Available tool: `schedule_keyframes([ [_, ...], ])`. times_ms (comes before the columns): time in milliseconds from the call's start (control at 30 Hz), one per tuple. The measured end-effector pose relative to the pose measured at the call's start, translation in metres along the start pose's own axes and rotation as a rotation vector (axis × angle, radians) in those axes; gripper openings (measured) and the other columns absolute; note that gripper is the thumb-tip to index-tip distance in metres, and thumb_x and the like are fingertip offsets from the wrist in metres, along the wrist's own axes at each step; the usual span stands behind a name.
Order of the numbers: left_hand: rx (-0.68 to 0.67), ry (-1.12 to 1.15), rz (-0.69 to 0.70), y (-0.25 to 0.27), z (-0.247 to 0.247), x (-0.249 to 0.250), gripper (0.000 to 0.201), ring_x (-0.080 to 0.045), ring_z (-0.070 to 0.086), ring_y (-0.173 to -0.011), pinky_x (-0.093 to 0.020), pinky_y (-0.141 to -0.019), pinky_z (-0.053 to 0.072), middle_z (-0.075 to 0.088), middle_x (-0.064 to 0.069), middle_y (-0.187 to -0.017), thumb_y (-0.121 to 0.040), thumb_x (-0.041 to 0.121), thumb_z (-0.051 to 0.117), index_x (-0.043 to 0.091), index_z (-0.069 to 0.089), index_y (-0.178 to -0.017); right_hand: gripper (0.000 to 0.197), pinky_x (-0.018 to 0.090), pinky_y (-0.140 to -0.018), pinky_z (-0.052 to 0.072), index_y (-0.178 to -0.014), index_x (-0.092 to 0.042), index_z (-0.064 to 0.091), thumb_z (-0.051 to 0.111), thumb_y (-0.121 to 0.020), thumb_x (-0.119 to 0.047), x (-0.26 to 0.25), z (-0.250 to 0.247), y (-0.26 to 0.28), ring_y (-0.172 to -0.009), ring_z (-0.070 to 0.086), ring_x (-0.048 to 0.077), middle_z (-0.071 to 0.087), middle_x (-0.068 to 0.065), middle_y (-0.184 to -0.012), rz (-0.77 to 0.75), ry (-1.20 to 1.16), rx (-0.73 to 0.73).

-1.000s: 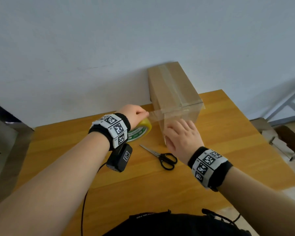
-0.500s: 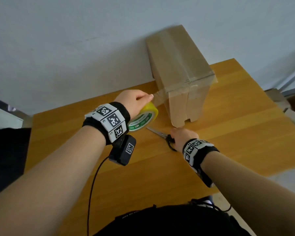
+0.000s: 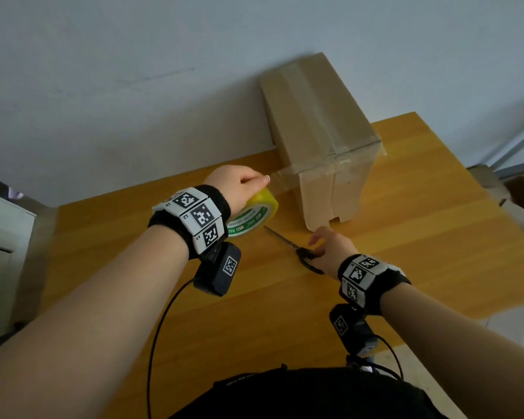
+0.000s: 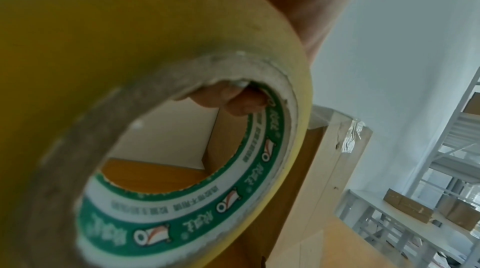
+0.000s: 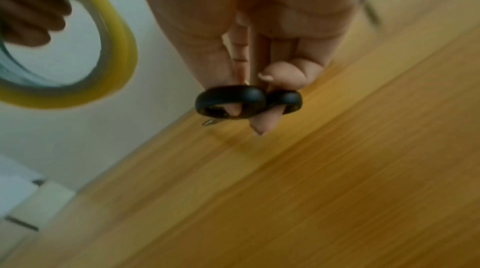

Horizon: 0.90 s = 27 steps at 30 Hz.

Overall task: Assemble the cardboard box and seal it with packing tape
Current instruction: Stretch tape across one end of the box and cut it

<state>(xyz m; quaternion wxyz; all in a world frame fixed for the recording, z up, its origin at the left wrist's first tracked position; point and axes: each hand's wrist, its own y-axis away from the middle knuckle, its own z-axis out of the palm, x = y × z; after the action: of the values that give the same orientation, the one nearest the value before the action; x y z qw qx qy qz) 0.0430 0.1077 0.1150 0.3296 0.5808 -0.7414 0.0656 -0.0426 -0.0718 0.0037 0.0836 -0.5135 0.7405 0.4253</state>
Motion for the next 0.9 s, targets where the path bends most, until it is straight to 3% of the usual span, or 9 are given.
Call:
schedule_keyframes([
  [133,-0.003,-0.004,-0.003,-0.001,-0.002,0.001,0.037,-0.019,0.056,-0.106,-0.031,-0.090,0.044,0.063,0.001,-0.117,-0.092,0.043,0.044,0.022,0.062,-0.117,0.038,0.032,-0.068,0.053,-0.117,-0.014,0.052,0.062,-0.082,-0.004,0.006,-0.008,0.009,-0.086,0.063,0.023,0.067,0.010,-0.096,-0.004,-0.150,-0.077],
  [233,-0.011,-0.014,-0.009,-0.002,-0.003,0.003,0.038,-0.020,0.056,-0.108,-0.031,-0.091,0.042,0.062,0.000,-0.120,-0.093,0.042,0.044,0.021,0.062,-0.118,0.046,0.025,-0.065,0.052,-0.118,-0.012,0.055,0.071,-0.076,-0.001,0.012,-0.014,0.014,-0.078,0.063,0.015,0.067,0.005,-0.087,-0.041,-0.239,-0.106],
  [333,-0.003,-0.017,-0.016,-0.002,-0.004,0.003,0.038,-0.022,0.057,-0.105,-0.030,-0.087,0.042,0.063,-0.002,-0.117,-0.094,0.041,0.042,0.020,0.063,-0.117,0.053,0.034,-0.076,0.054,-0.113,-0.014,0.056,0.080,-0.067,-0.006,0.013,-0.017,0.019,-0.087,0.064,0.025,0.066,0.013,-0.094,-0.089,-0.295,-0.106],
  [400,0.001,-0.033,-0.013,-0.001,-0.004,0.003,0.037,-0.022,0.057,-0.104,-0.030,-0.086,0.043,0.064,-0.003,-0.116,-0.095,0.041,0.041,0.020,0.063,-0.116,0.053,0.037,-0.081,0.054,-0.109,-0.017,0.055,0.082,-0.064,-0.006,0.012,-0.018,0.023,-0.089,0.064,0.028,0.065,0.016,-0.096,-0.136,-0.324,-0.090],
  [567,0.015,-0.017,-0.017,0.002,-0.004,0.003,0.036,-0.023,0.057,-0.104,-0.033,-0.089,0.045,0.064,-0.003,-0.116,-0.094,0.039,0.042,0.019,0.064,-0.115,0.051,0.022,-0.069,0.048,-0.104,-0.018,0.054,0.084,-0.063,-0.012,0.006,-0.020,0.032,-0.075,0.056,0.015,0.055,0.000,-0.080,-0.206,-0.285,-0.142],
  [767,0.016,-0.008,-0.015,0.009,-0.004,0.003,0.034,-0.020,0.056,-0.107,-0.029,-0.087,0.041,0.063,0.000,-0.119,-0.093,0.039,0.045,0.021,0.064,-0.116,0.046,0.023,-0.071,0.048,-0.106,-0.020,0.057,0.080,-0.067,-0.030,-0.006,-0.015,0.040,-0.075,0.057,0.014,0.055,0.000,-0.081,-0.227,-0.328,-0.120],
  [900,0.034,-0.008,-0.012,0.012,-0.003,0.005,0.034,-0.019,0.055,-0.109,-0.029,-0.089,0.041,0.062,0.000,-0.120,-0.093,0.038,0.046,0.021,0.063,-0.116,0.040,0.031,-0.077,0.054,-0.104,-0.020,0.058,0.075,-0.072,-0.038,-0.021,-0.014,0.048,-0.076,0.065,0.021,0.065,0.007,-0.085,-0.246,-0.407,-0.073],
])
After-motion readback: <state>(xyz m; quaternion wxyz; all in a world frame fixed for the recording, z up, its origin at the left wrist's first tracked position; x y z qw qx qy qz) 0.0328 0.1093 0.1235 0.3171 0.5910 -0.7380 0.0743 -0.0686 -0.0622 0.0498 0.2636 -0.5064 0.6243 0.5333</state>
